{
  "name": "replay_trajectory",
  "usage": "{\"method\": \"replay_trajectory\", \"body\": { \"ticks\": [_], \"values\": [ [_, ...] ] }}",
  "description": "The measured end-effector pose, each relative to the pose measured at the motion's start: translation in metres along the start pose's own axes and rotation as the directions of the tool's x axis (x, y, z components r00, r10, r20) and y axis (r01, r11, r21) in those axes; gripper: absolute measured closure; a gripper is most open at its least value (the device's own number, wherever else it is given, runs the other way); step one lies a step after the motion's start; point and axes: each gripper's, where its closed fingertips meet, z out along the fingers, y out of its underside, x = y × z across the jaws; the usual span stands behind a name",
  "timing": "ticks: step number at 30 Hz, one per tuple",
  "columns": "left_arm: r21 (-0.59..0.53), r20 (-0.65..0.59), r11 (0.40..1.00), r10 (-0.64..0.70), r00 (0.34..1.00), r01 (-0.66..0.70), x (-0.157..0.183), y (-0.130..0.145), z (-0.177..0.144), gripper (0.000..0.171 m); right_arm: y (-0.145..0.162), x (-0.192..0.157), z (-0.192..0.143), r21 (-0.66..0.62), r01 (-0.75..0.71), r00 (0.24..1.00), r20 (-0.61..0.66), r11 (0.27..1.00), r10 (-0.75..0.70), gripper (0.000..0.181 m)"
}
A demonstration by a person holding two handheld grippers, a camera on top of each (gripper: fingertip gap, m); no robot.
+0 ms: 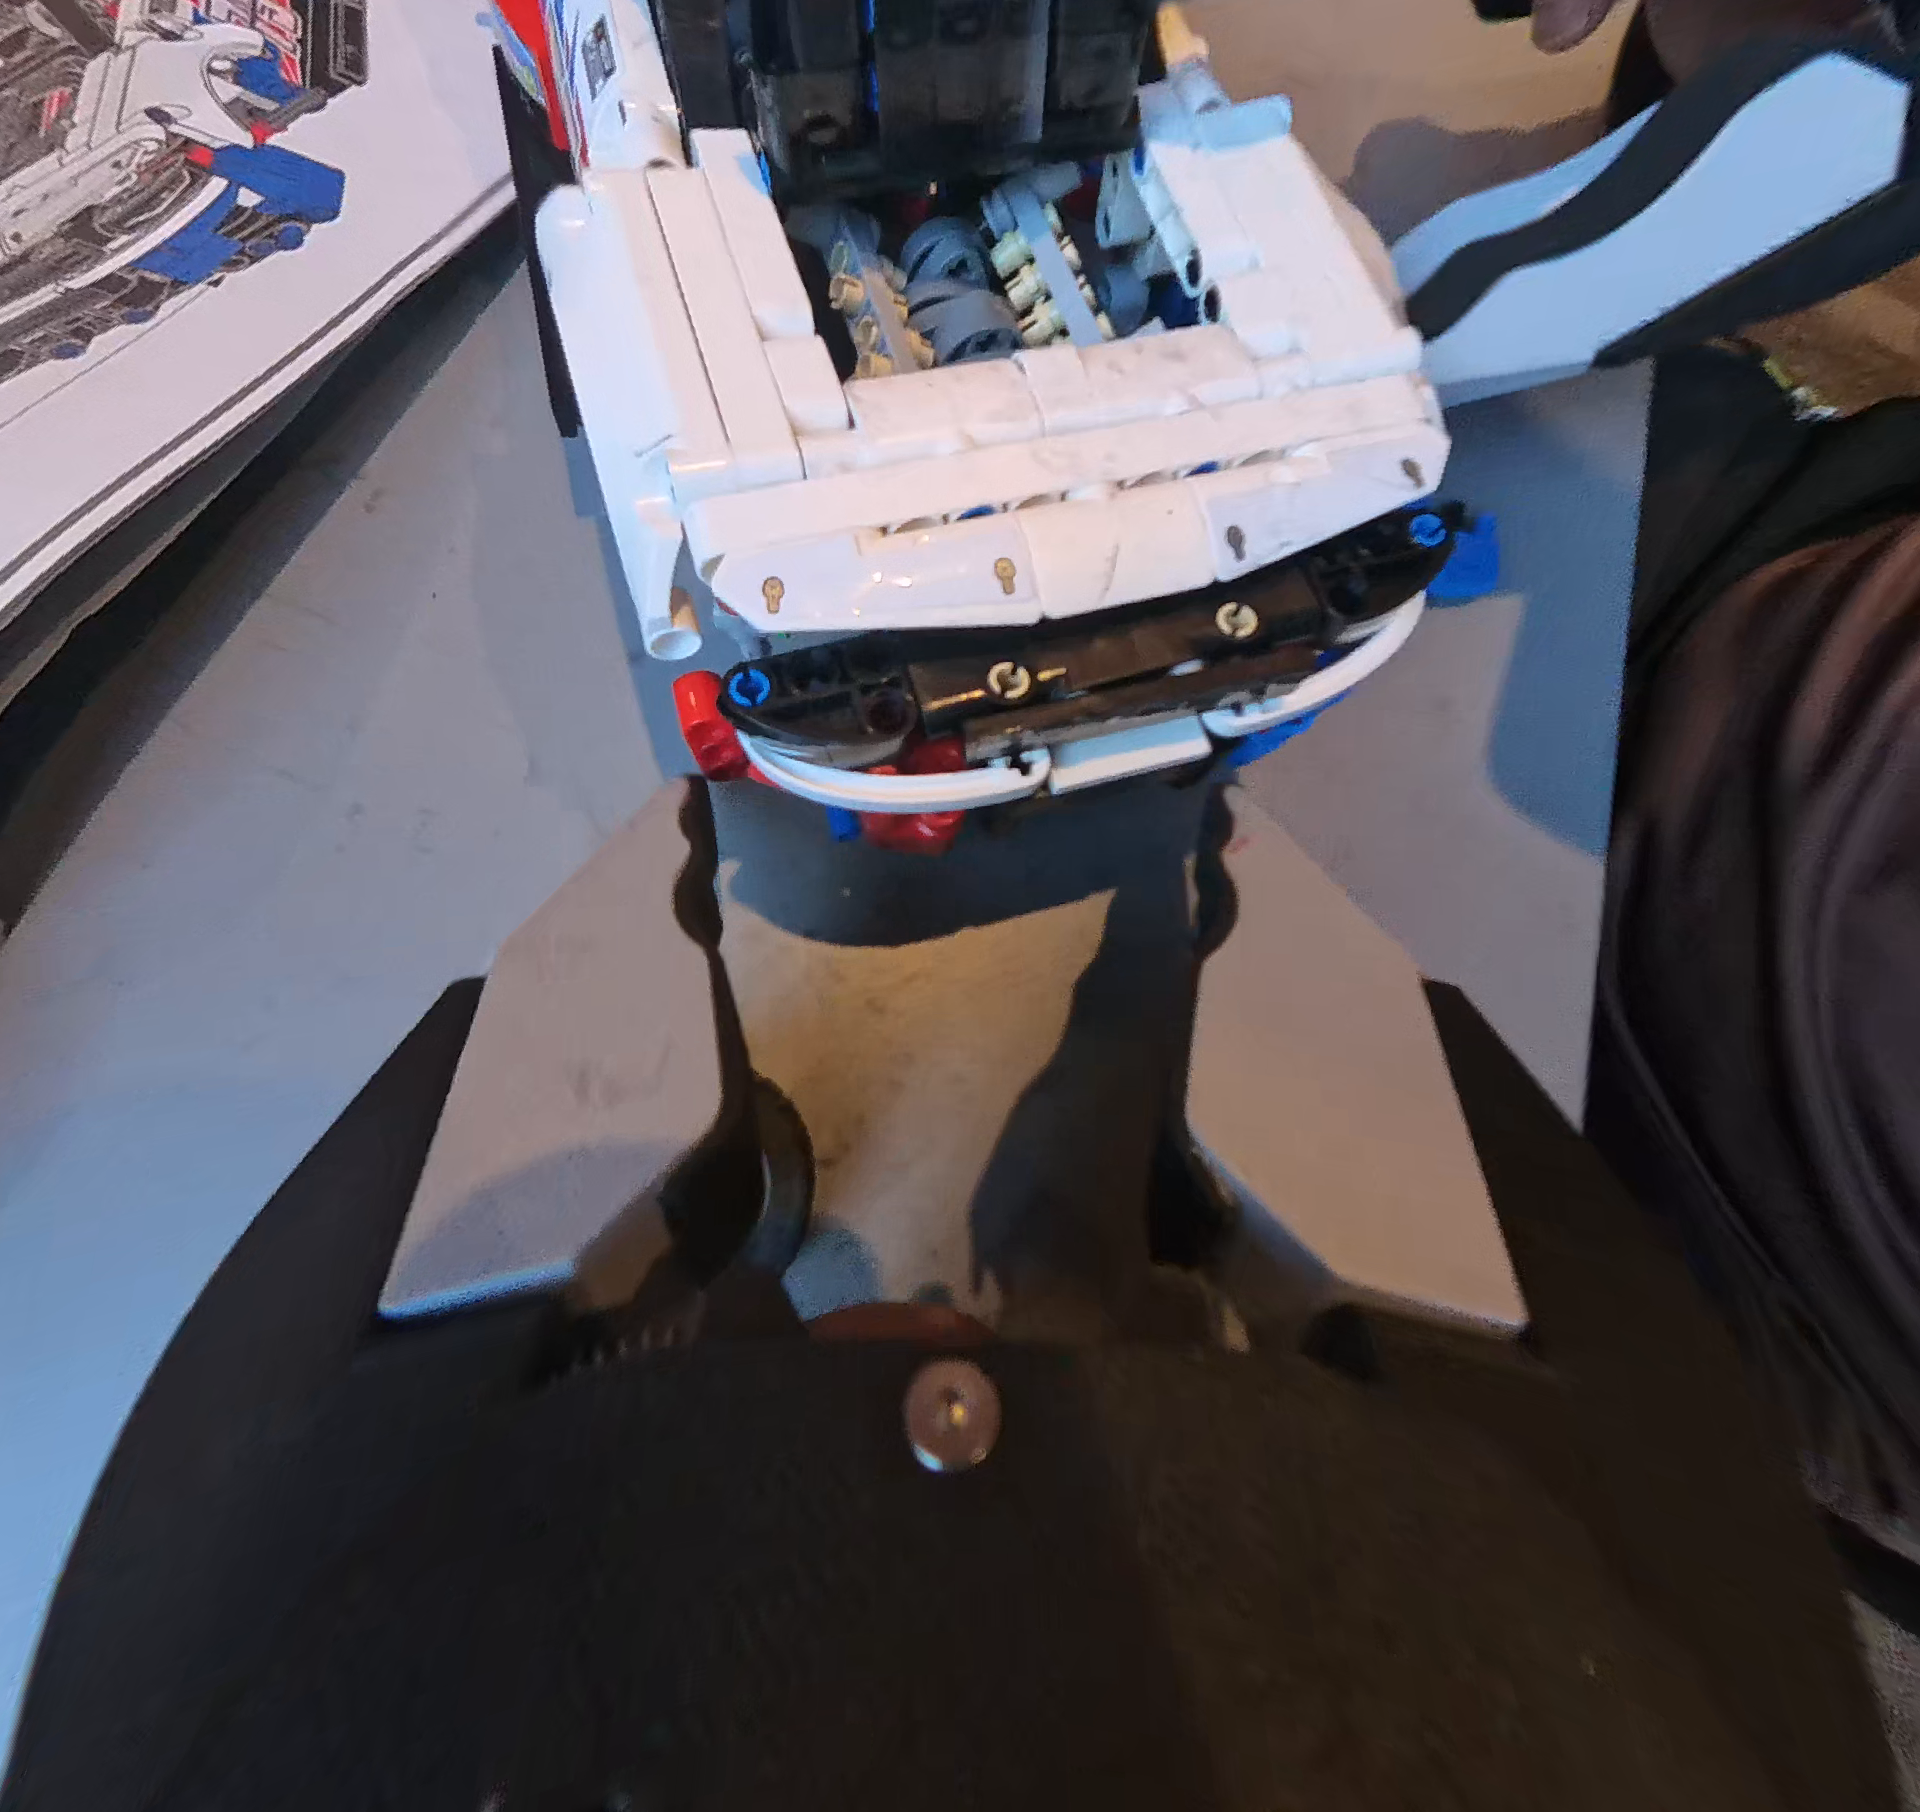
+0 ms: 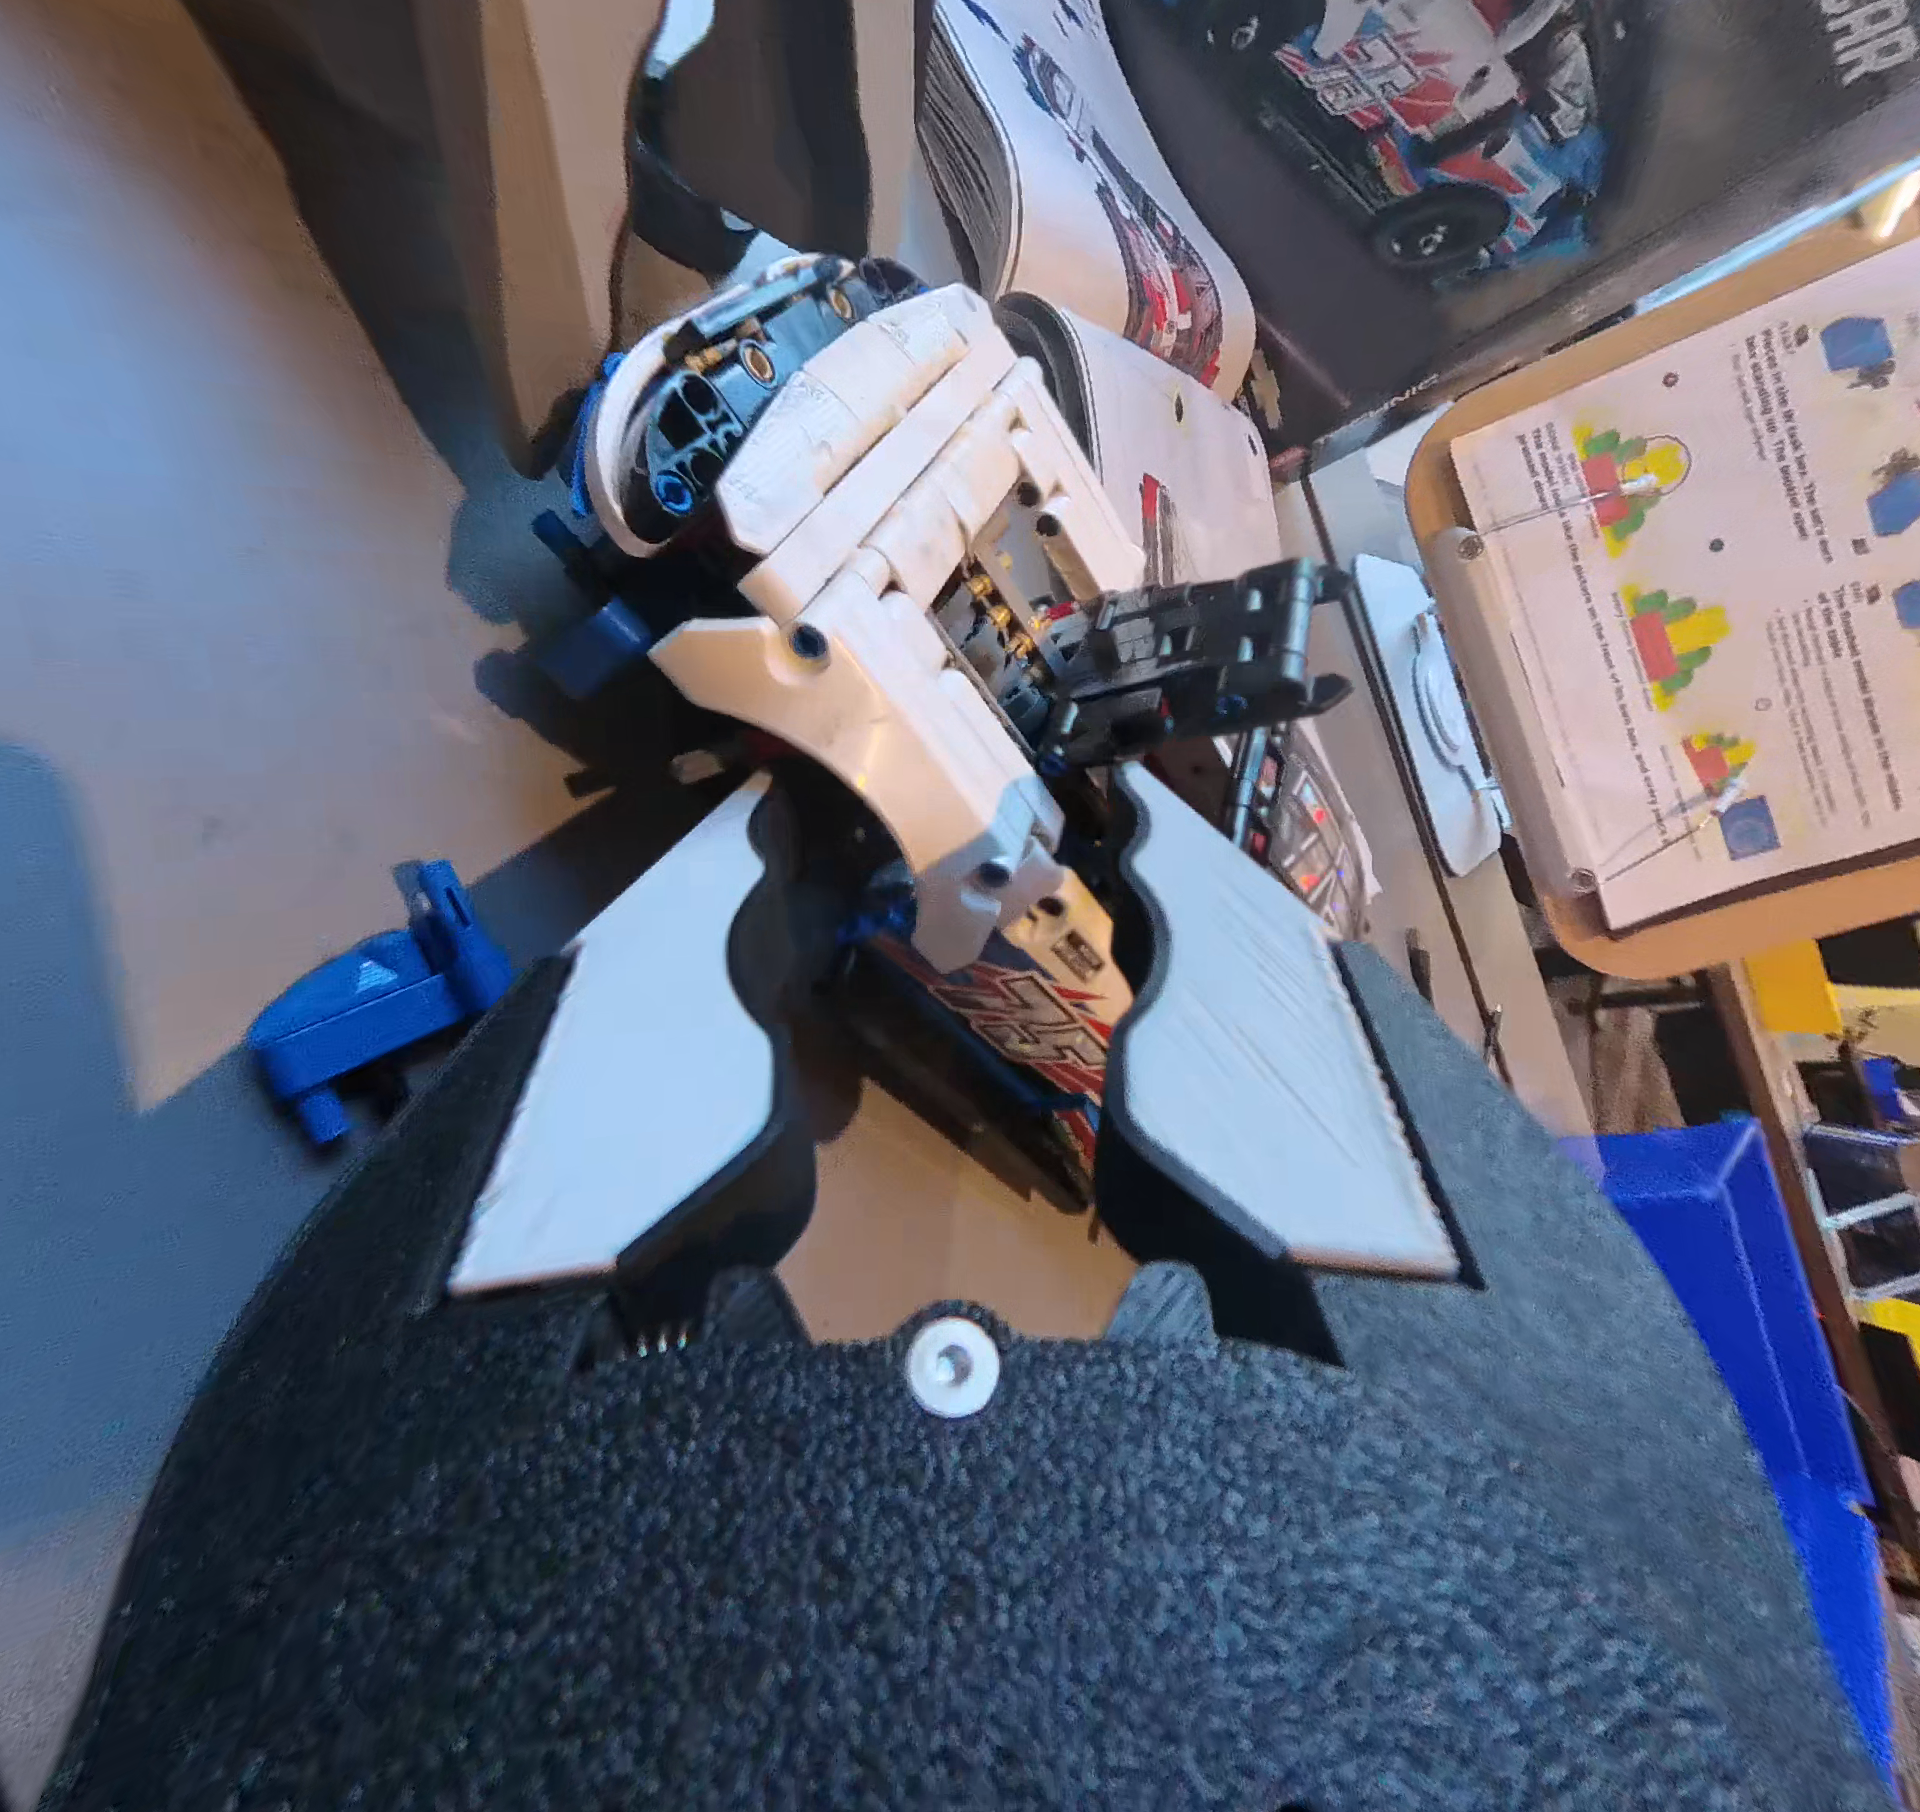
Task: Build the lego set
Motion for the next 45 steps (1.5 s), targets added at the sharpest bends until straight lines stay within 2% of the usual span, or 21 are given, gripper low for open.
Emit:
{"method": "replay_trajectory", "body": {
  "ticks": [5,16,21,25,27,30,31,33,36,38,40,41,45],
  "values": [
    [0.013,0.017,1.0,0.003,1.0,-0.003,-0.001,-0.004,0.0,0.082,0.001,0.012,0.007,0.016,0.028,0.998,-0.056,0.999,-0.027,0.14],
    [0.072,0.041,0.997,-0.023,0.999,0.02,0.004,-0.021,-0.005,0.083,0.004,0.021,0.004,0.055,-0.033,0.997,-0.069,0.998,0.037,0.139],
    [0.049,0.054,0.999,-0.004,0.999,0.001,0.012,-0.013,0.001,0.085,0.008,0.011,0.001,0.063,-0.011,0.999,-0.051,0.998,0.015,0.139],
    [0.075,0.044,0.997,-0.015,0.999,0.012,0.012,-0.013,0.0,0.085,0.009,0.01,0.0,0.064,-0.008,0.998,-0.056,0.998,0.011,0.14],
    [0.073,0.049,0.997,-0.015,0.999,0.012,0.011,-0.011,-0.006,0.087,0.014,0.011,-0.007,0.048,-0.004,0.998,-0.063,0.999,0.007,0.142],
    [0.1,0.087,0.995,0.002,0.996,-0.011,0.005,-0.002,-0.026,0.087,0.029,0.009,-0.035,0.013,-0.046,0.997,-0.062,0.999,0.047,0.144],
    [0.108,0.095,0.994,0.001,0.995,-0.012,0.003,0.003,-0.032,0.088,0.035,0.005,-0.047,0.001,-0.091,0.995,-0.041,0.996,0.09,0.144],
    [0.134,0.091,0.991,0.006,0.996,-0.018,0.003,0.013,-0.038,0.089,0.034,-0.019,-0.068,-0.009,-0.241,0.965,0.103,0.97,0.241,0.162],
    [0.164,0.063,0.986,0.034,0.997,-0.044,0.008,0.02,-0.04,0.093,0.025,-0.064,-0.077,-0.092,-0.45,0.843,0.286,0.888,0.456,0.153],
    [0.192,0.061,0.977,0.078,0.995,-0.088,0.013,0.017,-0.044,0.093,0.027,-0.081,-0.068,-0.173,-0.483,0.803,0.303,0.858,0.513,0.133],
    [0.185,0.083,0.972,0.133,0.988,-0.146,0.014,0.019,-0.047,0.095,0.027,-0.09,-0.059,-0.212,-0.475,0.796,0.311,0.854,0.52,0.133],
    [0.169,0.101,0.971,0.151,0.983,-0.166,0.012,0.023,-0.048,0.096,0.025,-0.091,-0.057,-0.214,-0.477,0.791,0.318,0.852,0.523,0.14],
    [0.163,0.051,0.964,0.205,0.977,-0.211,0.025,0.031,-0.05,0.1,0.022,-0.095,-0.054,-0.252,-0.487,0.761,0.347,0.836,0.548,0.15]
  ]
}}
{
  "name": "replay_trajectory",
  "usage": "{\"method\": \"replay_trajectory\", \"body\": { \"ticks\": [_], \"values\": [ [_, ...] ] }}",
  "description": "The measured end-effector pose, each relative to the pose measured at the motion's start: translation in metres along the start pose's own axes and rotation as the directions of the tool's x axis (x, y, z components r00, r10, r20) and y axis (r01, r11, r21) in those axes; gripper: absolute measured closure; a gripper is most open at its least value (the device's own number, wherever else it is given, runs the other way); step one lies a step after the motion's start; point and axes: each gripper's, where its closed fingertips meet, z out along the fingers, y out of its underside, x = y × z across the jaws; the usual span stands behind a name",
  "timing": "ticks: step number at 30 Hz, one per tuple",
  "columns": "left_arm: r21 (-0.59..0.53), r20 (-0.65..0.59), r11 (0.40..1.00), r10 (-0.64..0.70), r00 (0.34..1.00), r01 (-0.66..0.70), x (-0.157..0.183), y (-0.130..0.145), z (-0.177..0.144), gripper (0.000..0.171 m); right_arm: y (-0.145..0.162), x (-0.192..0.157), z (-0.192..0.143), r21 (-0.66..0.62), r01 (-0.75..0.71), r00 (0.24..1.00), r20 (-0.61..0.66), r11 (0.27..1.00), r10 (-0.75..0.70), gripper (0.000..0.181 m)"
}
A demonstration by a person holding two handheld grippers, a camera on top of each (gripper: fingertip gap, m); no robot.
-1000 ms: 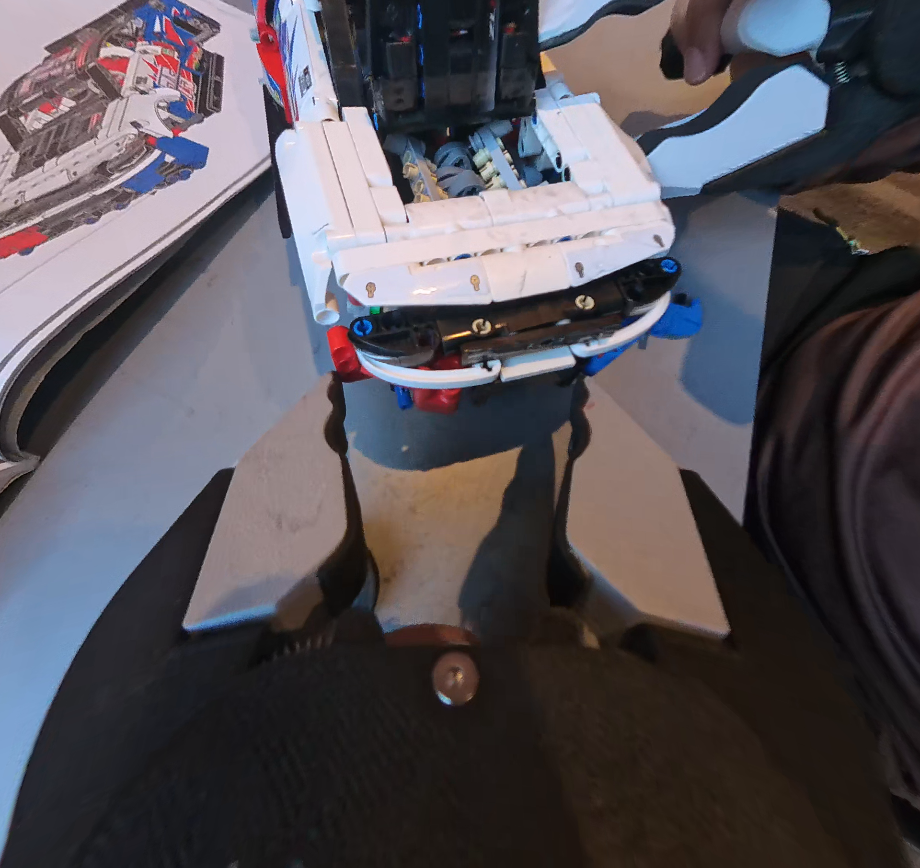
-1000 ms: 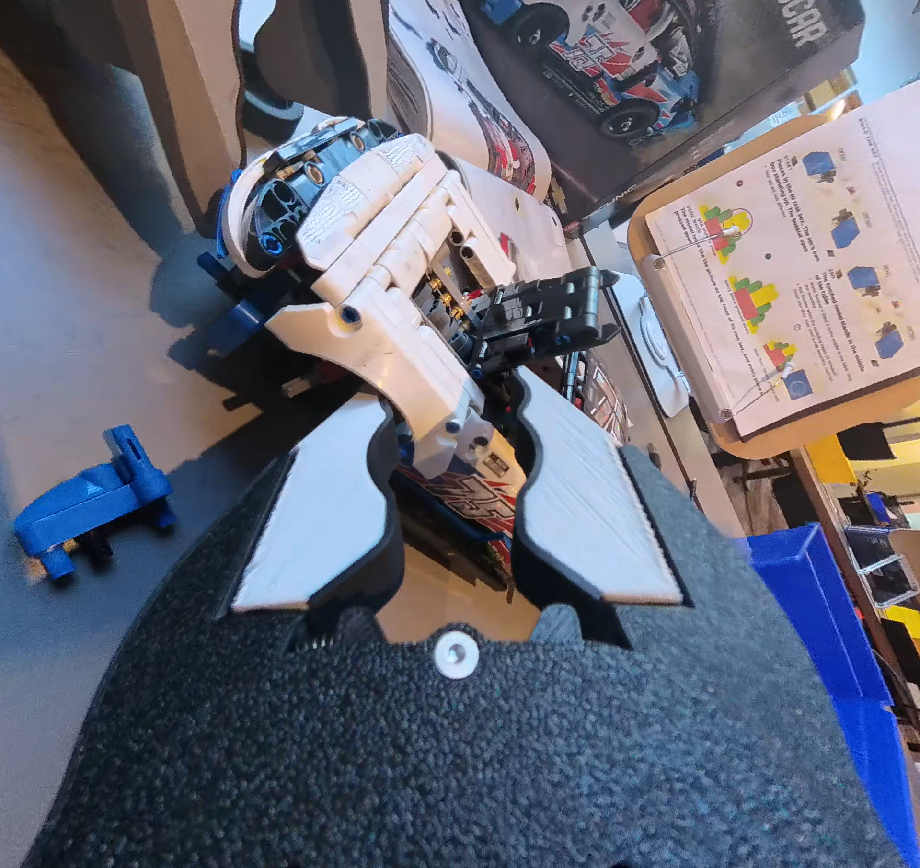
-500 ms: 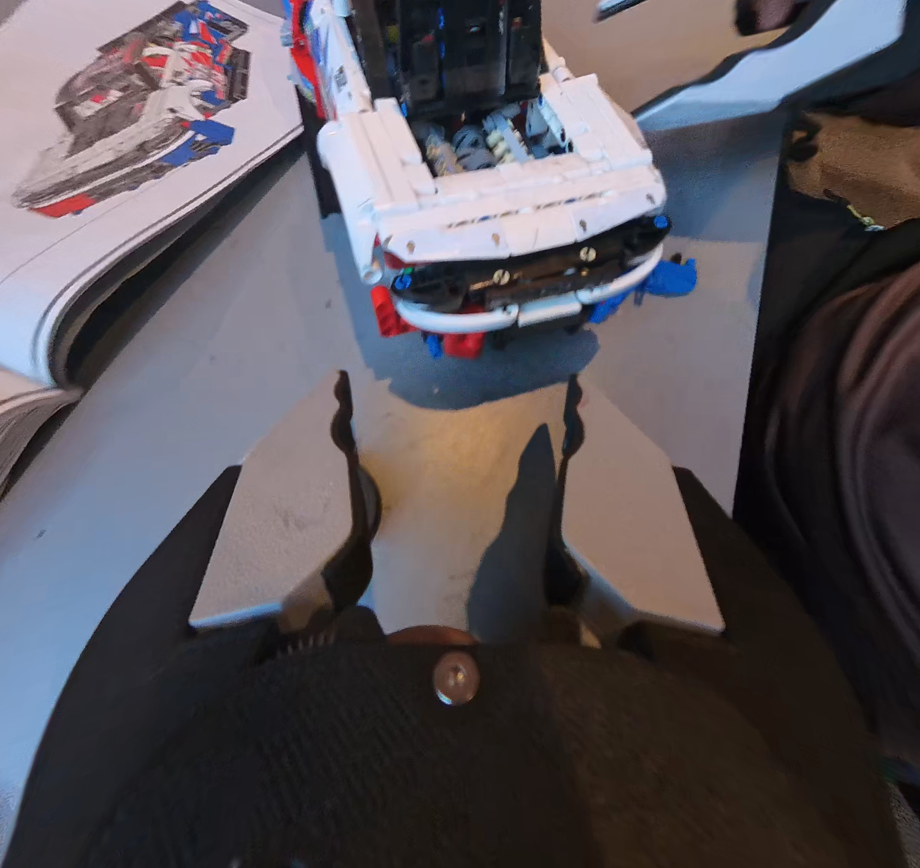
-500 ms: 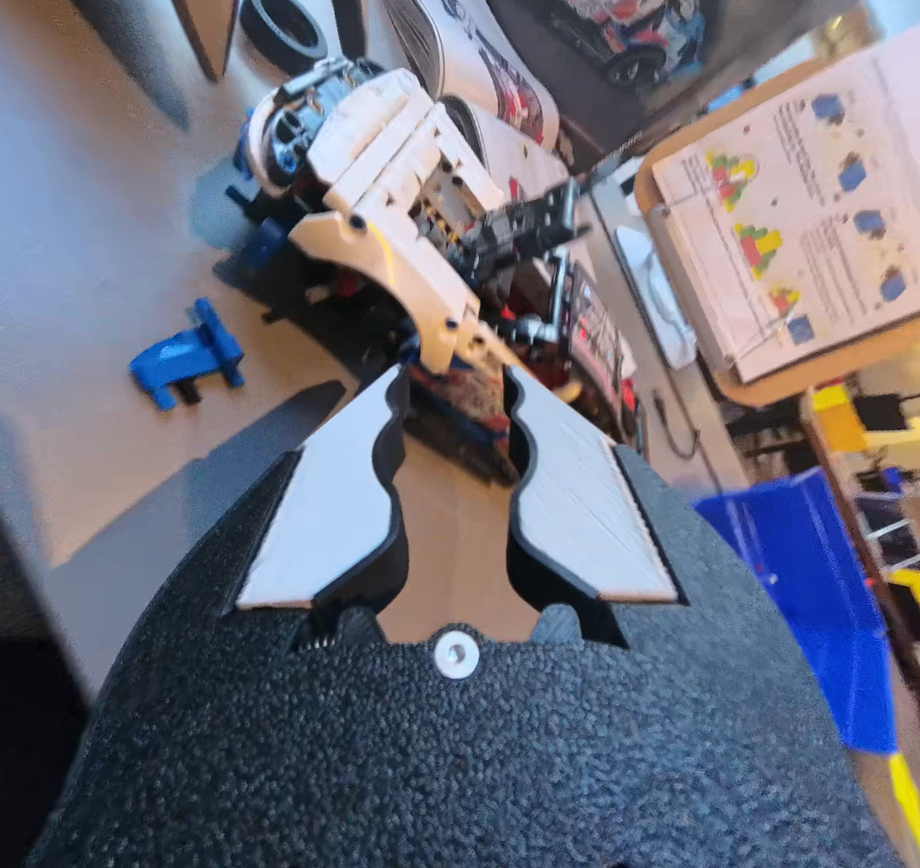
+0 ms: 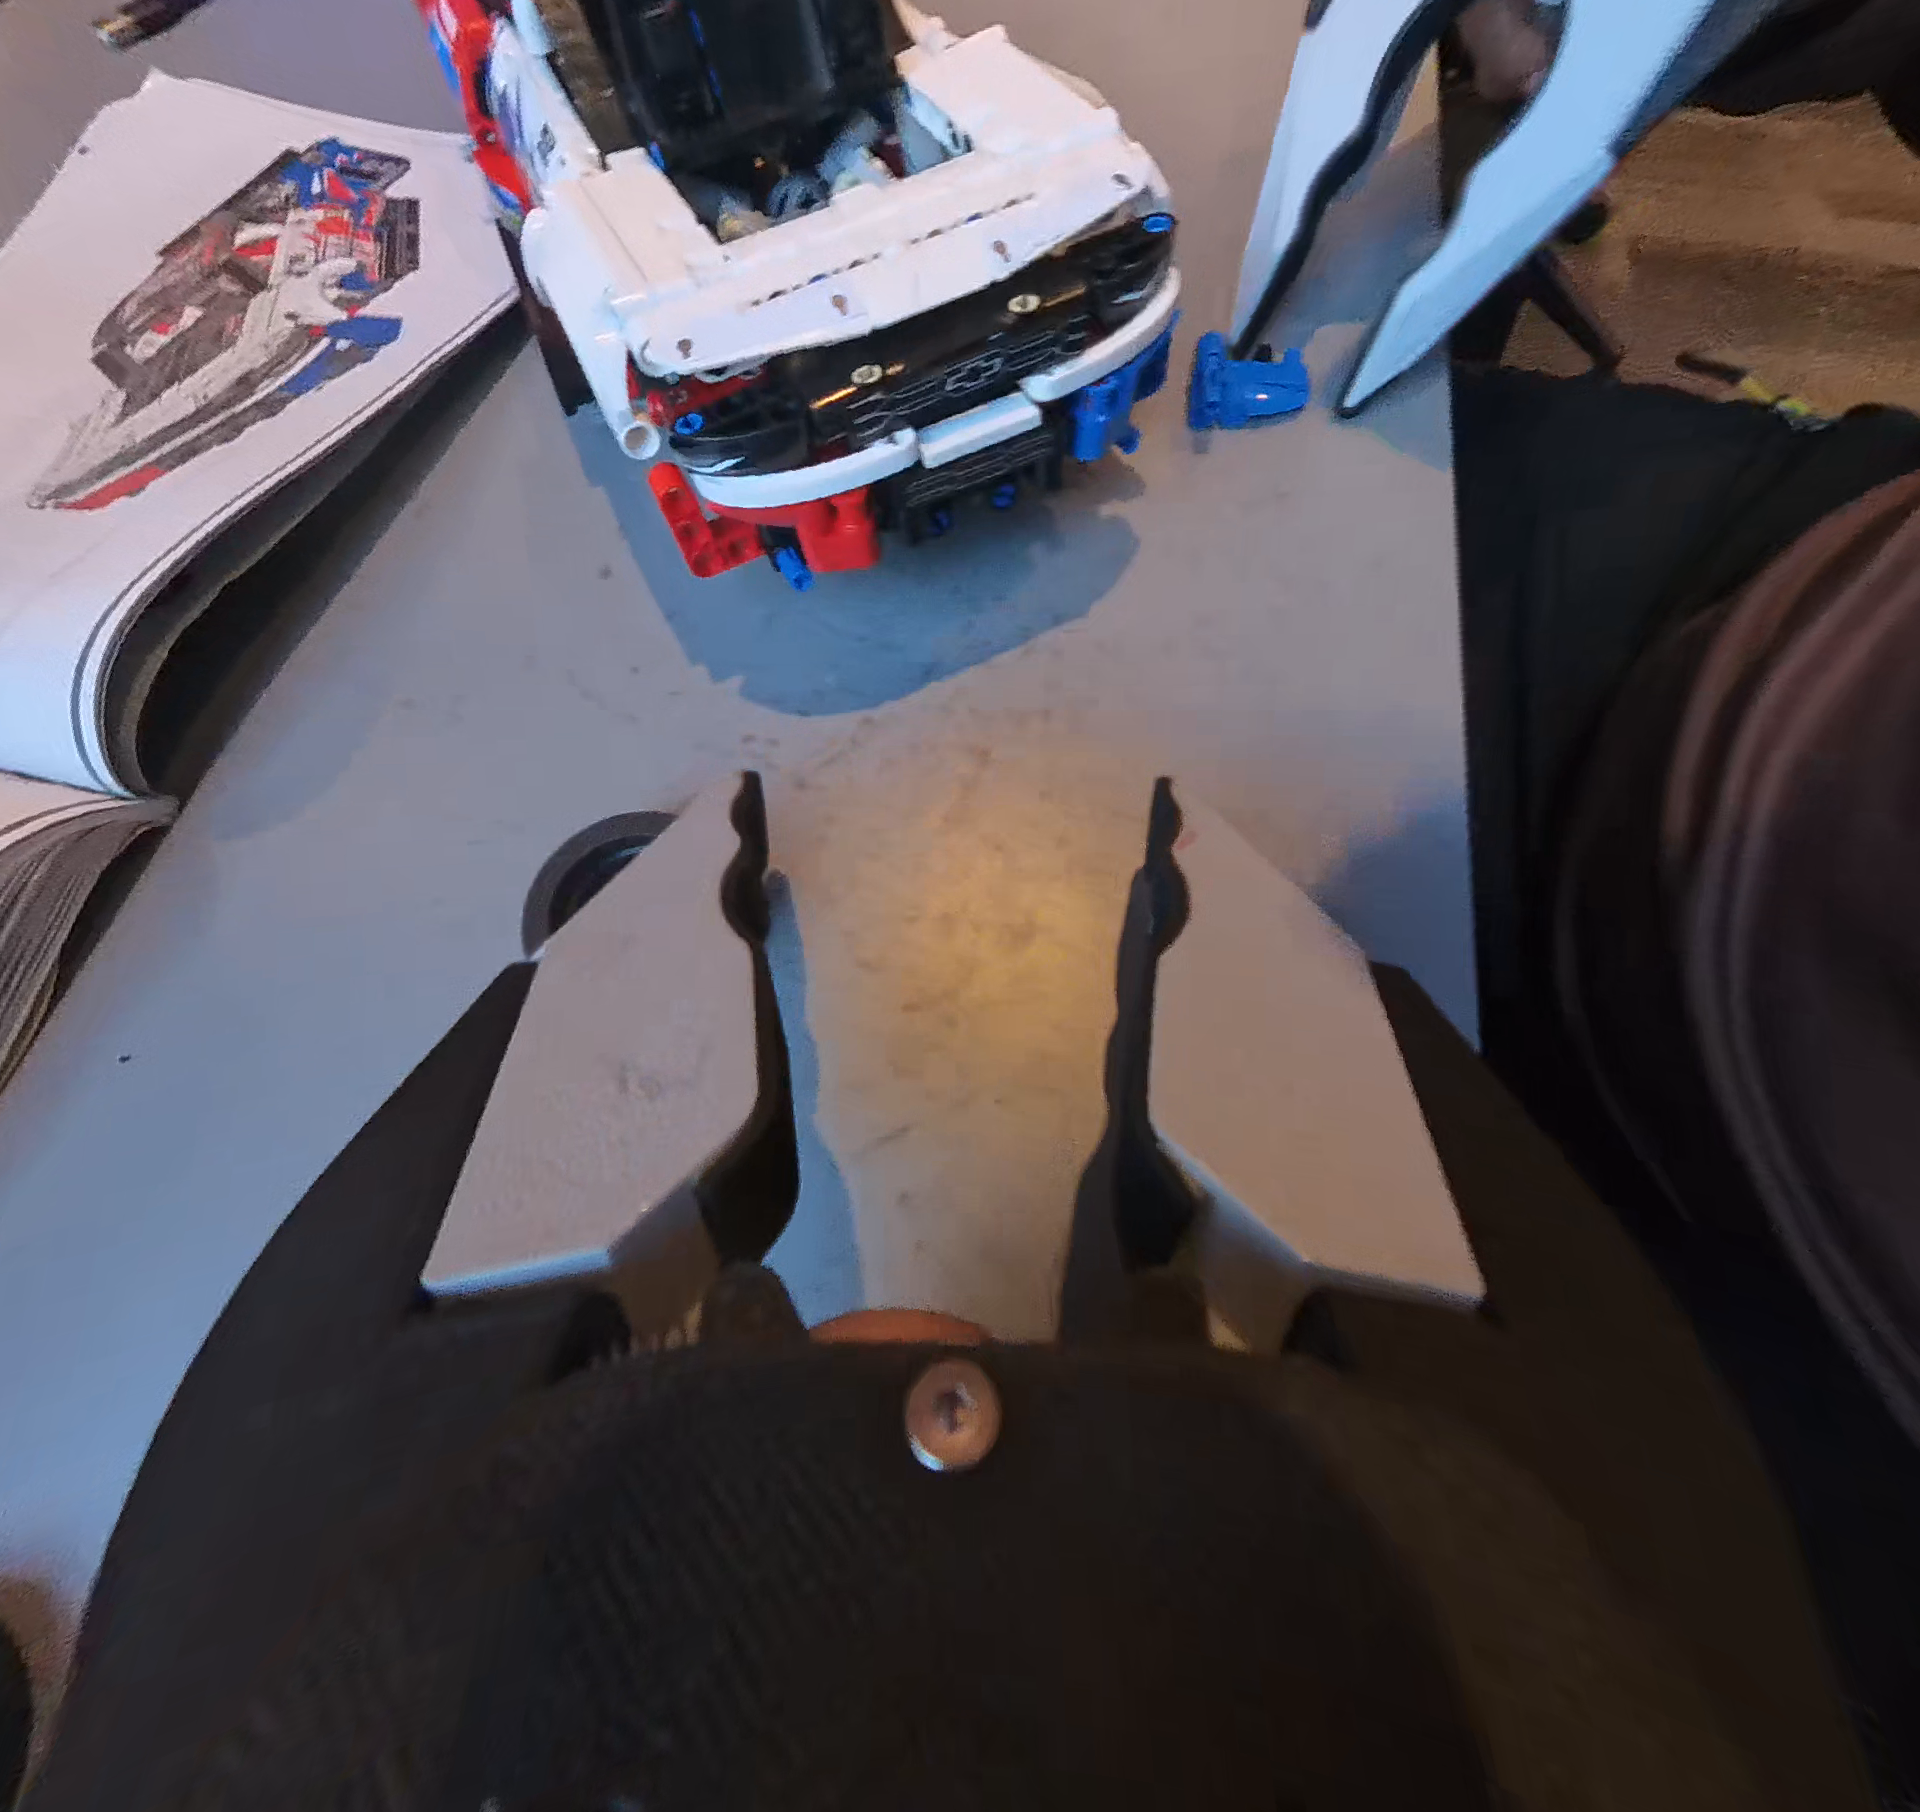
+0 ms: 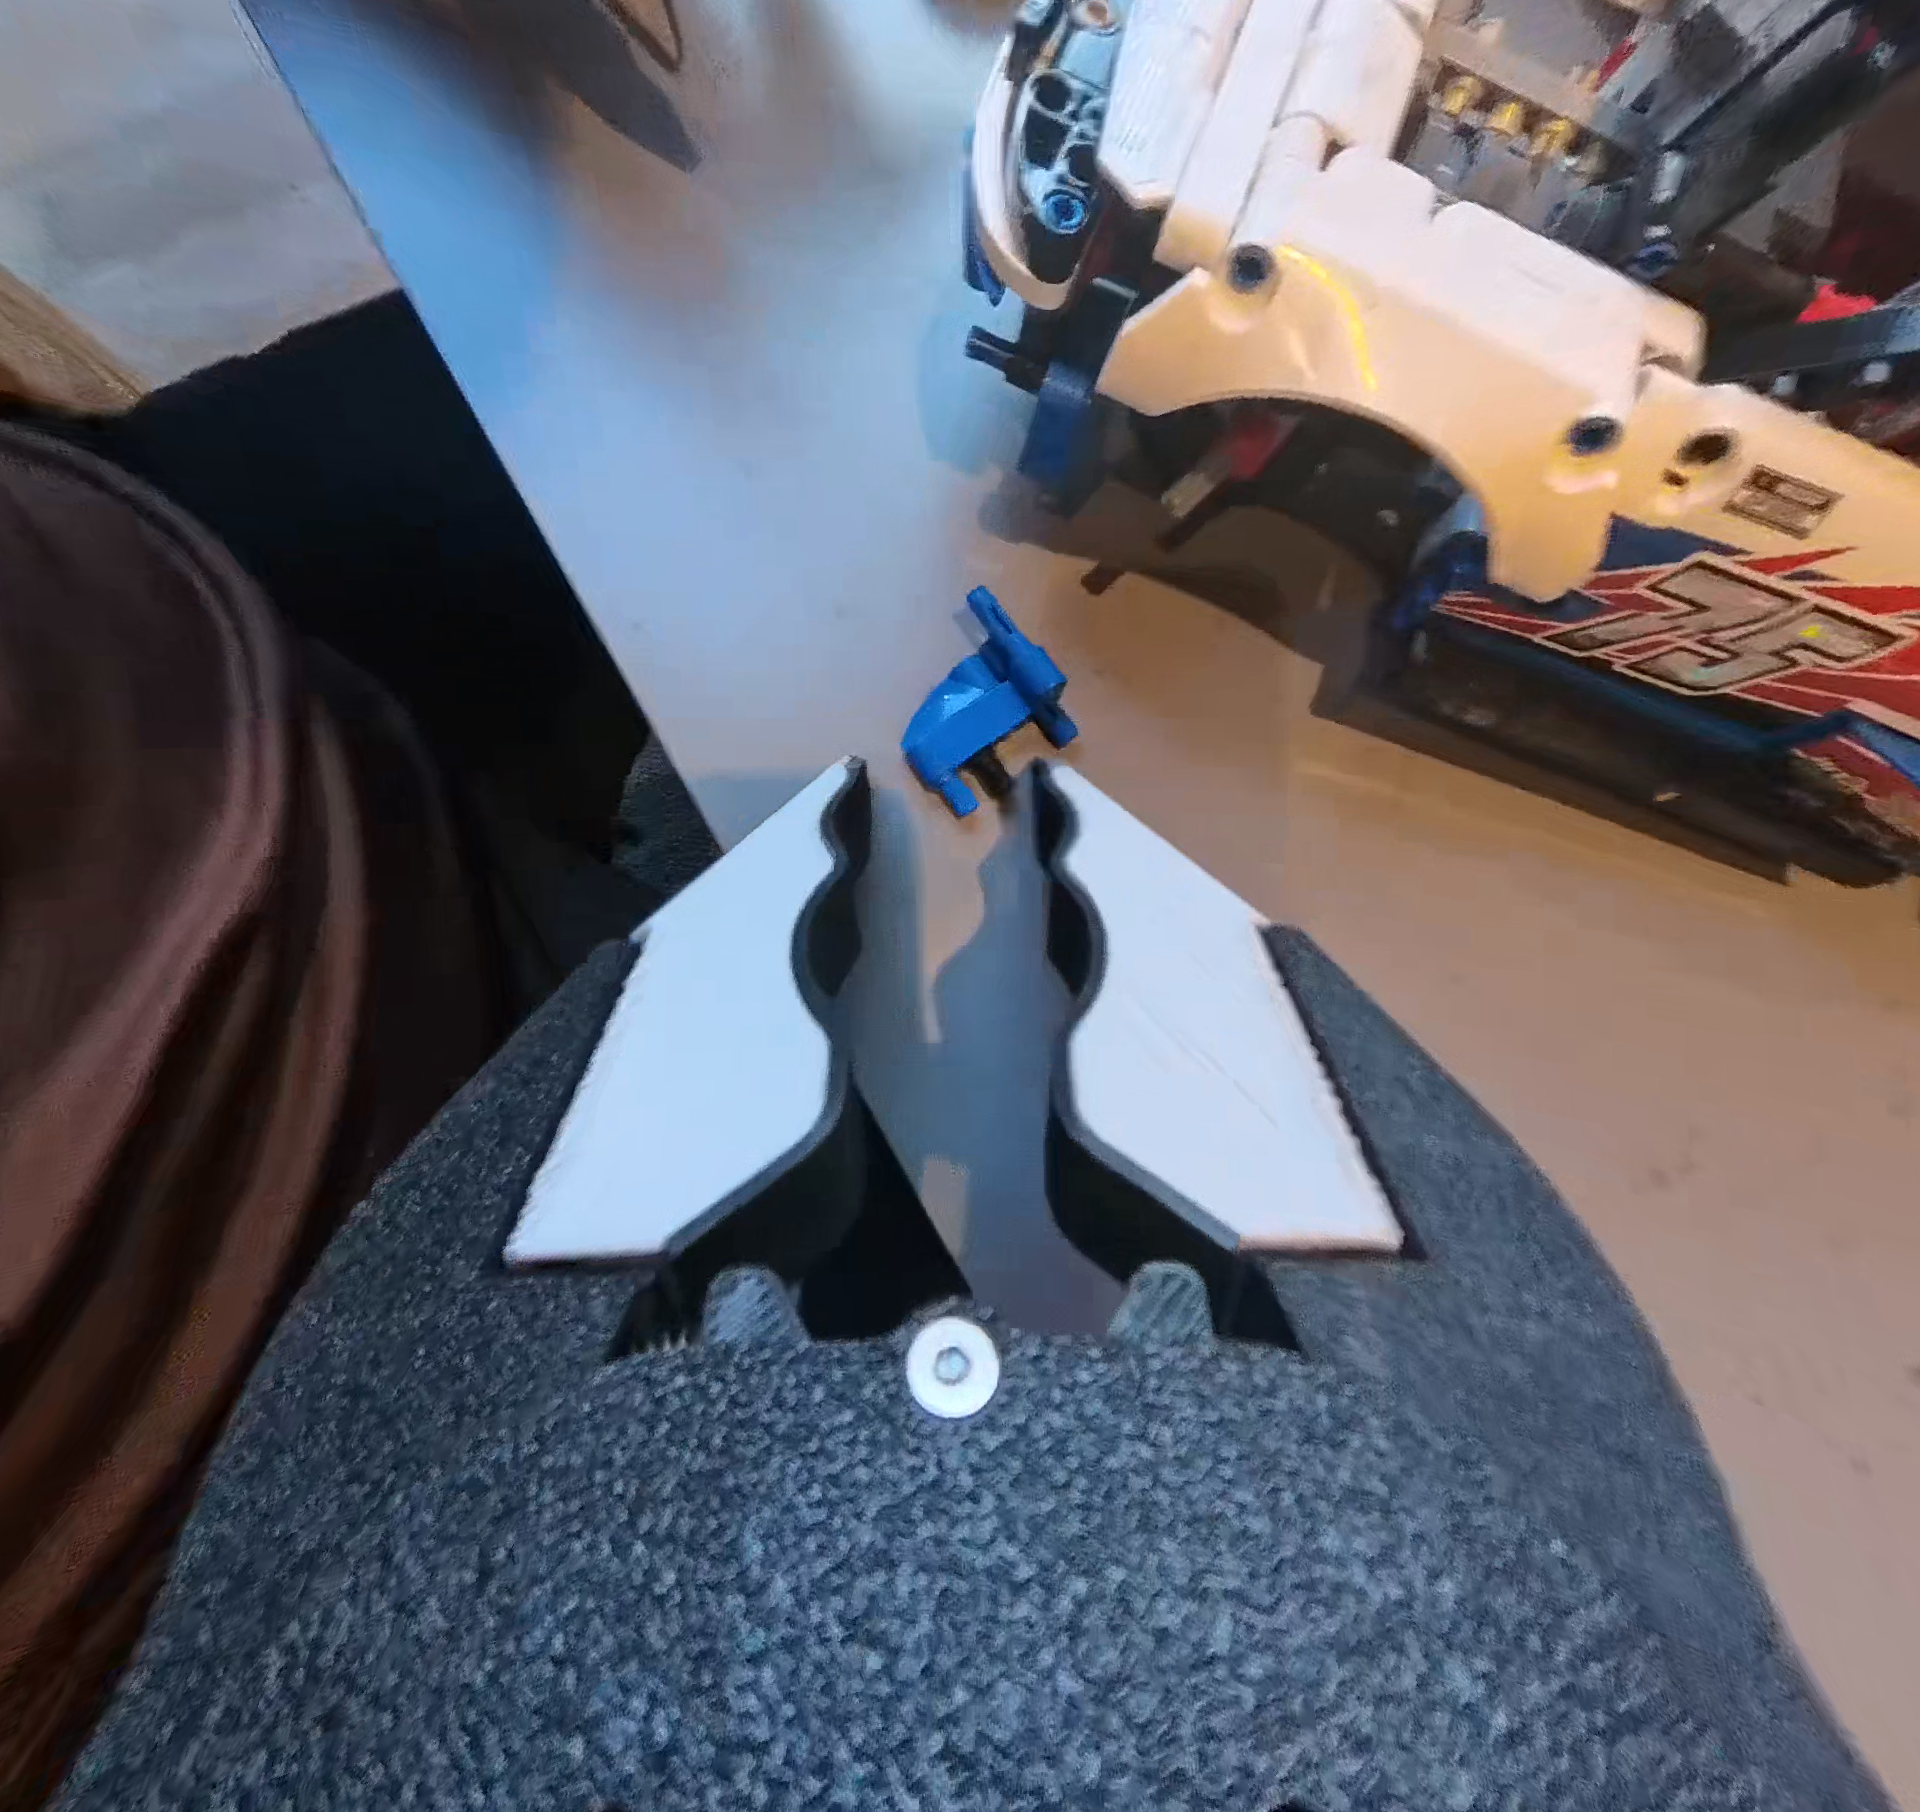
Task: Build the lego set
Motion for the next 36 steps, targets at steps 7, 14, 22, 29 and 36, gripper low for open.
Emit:
{"method": "replay_trajectory", "body": {
  "ticks": [7,14,22,29,36],
  "values": [
    [0.049,-0.005,0.991,0.122,0.993,-0.121,0.019,-0.001,-0.011,0.119,-0.007,-0.004,0.007,0.02,-0.12,0.992,0.037,0.993,0.119,0.169],
    [-0.032,0.011,0.935,0.355,0.935,-0.354,0.052,0.003,0.009,0.124,-0.012,-0.009,0.006,0.094,-0.203,0.979,0.007,0.975,0.203,0.17],
    [0.016,0.177,0.787,0.604,0.777,-0.616,0.085,-0.033,0.044,0.134,-0.029,-0.03,-0.012,0.169,-0.366,0.927,0.157,0.915,0.341,0.17],
    [0.016,0.225,0.72,0.674,0.704,-0.694,0.093,-0.054,0.061,0.138,-0.036,-0.045,-0.028,0.174,-0.448,0.865,0.331,0.877,0.376,0.17],
    [-0.006,0.258,0.647,0.738,0.624,-0.762,0.091,-0.058,0.067,0.166,-0.06,-0.039,-0.028,0.207,-0.505,0.804,0.466,0.838,0.369,0.181]
  ]
}}
